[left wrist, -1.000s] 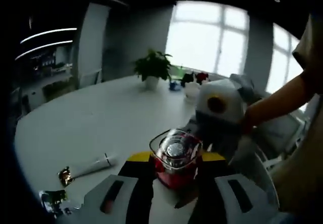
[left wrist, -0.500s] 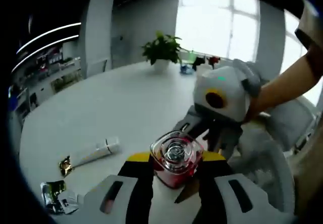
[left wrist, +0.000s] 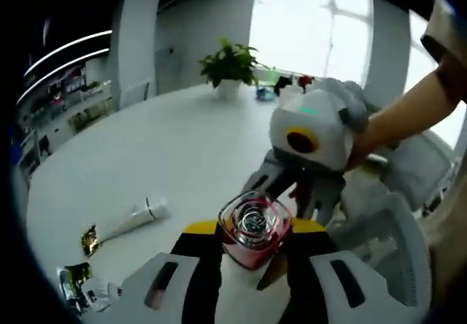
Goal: Arrange the skincare products in the storage area until every visible bottle or jar stands upright without overlapping.
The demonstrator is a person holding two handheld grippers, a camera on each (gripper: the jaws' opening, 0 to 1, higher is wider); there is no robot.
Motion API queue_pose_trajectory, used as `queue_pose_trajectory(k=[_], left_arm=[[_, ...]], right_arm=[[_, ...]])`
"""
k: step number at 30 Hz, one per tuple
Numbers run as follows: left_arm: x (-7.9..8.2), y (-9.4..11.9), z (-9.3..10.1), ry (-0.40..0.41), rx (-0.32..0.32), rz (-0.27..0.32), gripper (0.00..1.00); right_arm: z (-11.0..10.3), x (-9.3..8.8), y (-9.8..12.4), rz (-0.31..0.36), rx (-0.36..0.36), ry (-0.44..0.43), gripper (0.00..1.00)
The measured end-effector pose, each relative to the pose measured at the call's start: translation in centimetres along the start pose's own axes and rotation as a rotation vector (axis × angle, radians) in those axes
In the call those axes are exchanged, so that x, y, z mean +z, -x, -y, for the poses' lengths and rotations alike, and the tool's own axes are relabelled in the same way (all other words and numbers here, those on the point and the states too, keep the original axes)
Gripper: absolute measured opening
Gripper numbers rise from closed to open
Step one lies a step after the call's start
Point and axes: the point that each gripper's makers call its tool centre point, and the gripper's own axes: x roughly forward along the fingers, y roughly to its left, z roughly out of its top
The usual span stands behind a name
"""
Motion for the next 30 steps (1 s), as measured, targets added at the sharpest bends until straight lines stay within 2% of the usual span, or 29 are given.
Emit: queue_pose_trajectory(k=[1,3,5,7,12,17,30], left_arm=[[0.0,0.0,0.1,-0.012,-0.022,0.001,0.31],[-0.1,0.1,0.1,-0.035,-0.041,-0.002,0.3],[-0.2,0.1,0.2,-0.069,-0.074,-0.016,0.3],[-0.9,0.2,0.3,-0.142,-0.118,-0.061,0.29],[-1.5,-0.1,0.0,-0.188,-0.196,-0.098,0.26],[-0.8,-1.2,-0.8,-0.257,-0.227,-0.118,0.26],[1.8,-5.5,-4.6,-0.252,-0.222,-0.099,0.26]], right_arm=[[0.0,-0.2,0.0,-0.011,0.0,-0.025,0.33],[0.1,-0.2,-0.1,-0.001,-0.011,-0.006,0.35],[0.5,-0.6,0.0,-0.006,-0.042,-0.054,0.37],[0.2,-0.7,0.0,-0.011,-0.034,-0.041,0.33],[0.3,-1.0,0.1,-0.053,-0.021,0.028,0.31],[2.0,-1.0,0.7,-0.061,-0.024,0.054,0.3],[8.2,-0.8,2.1,-0.081,-0.006,0.072,0.3]])
